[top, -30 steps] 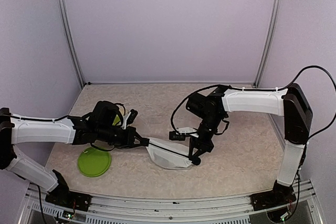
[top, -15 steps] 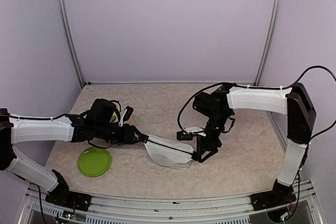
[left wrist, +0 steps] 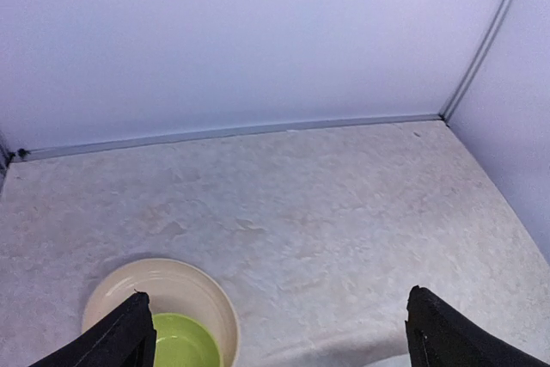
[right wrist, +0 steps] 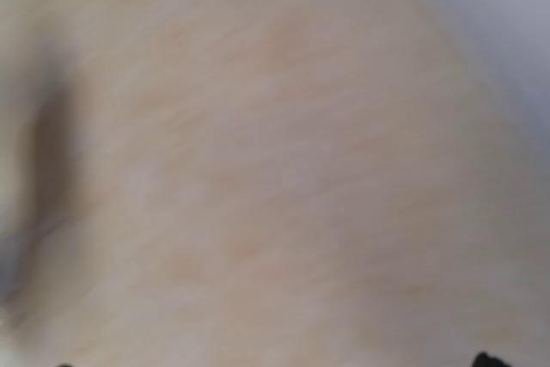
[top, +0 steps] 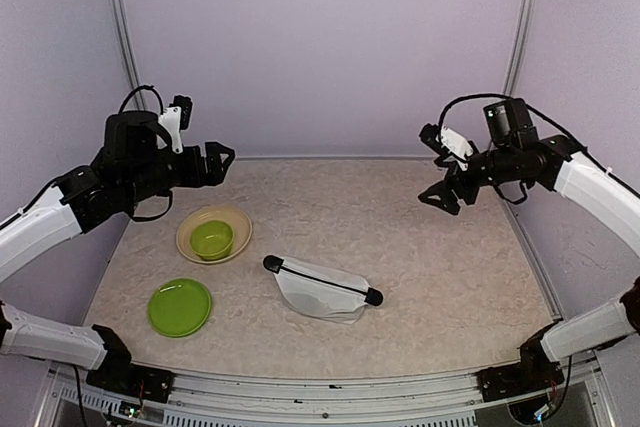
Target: Sort the hair-cutting tools
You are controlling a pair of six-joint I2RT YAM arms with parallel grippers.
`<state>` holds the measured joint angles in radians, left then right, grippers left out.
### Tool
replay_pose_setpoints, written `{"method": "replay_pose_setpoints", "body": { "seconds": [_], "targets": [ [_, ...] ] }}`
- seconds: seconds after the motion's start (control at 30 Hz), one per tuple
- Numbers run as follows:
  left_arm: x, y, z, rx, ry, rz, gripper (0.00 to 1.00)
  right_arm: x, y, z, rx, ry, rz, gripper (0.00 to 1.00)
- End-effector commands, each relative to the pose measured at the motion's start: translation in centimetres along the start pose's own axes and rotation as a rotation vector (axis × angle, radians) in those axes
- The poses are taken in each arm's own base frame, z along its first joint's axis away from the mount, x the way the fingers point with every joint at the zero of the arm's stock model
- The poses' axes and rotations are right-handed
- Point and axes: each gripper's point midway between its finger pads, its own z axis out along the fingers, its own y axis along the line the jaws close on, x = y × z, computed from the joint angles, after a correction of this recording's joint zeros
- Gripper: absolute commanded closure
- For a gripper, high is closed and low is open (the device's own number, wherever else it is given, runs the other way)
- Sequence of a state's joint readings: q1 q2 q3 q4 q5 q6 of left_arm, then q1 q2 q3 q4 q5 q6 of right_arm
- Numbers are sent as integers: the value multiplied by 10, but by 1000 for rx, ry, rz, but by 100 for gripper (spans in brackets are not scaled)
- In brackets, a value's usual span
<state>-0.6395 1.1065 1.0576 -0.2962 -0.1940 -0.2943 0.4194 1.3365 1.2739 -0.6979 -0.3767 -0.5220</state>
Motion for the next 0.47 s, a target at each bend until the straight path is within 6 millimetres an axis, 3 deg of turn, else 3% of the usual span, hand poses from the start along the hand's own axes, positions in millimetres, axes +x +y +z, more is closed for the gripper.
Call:
{"method": "replay_pose_setpoints", "body": {
  "seconds": [0.0,0.13,0.3,0.43],
  "targets": [
    [-38,42,-13,-221,-160,93,1,-37,-64,-44,396,-222,46,0],
    [-52,56,-23,-303,-267,98,1,-24,-91,-60,594,-254,191,0],
    [-33,64,-13,-337,-255,150,1,4,-98,-67,682,-269,254,0],
    [-18,67,-2,-345,-225,172,1,4,-93,-78,642,-322,265,0]
  ]
}}
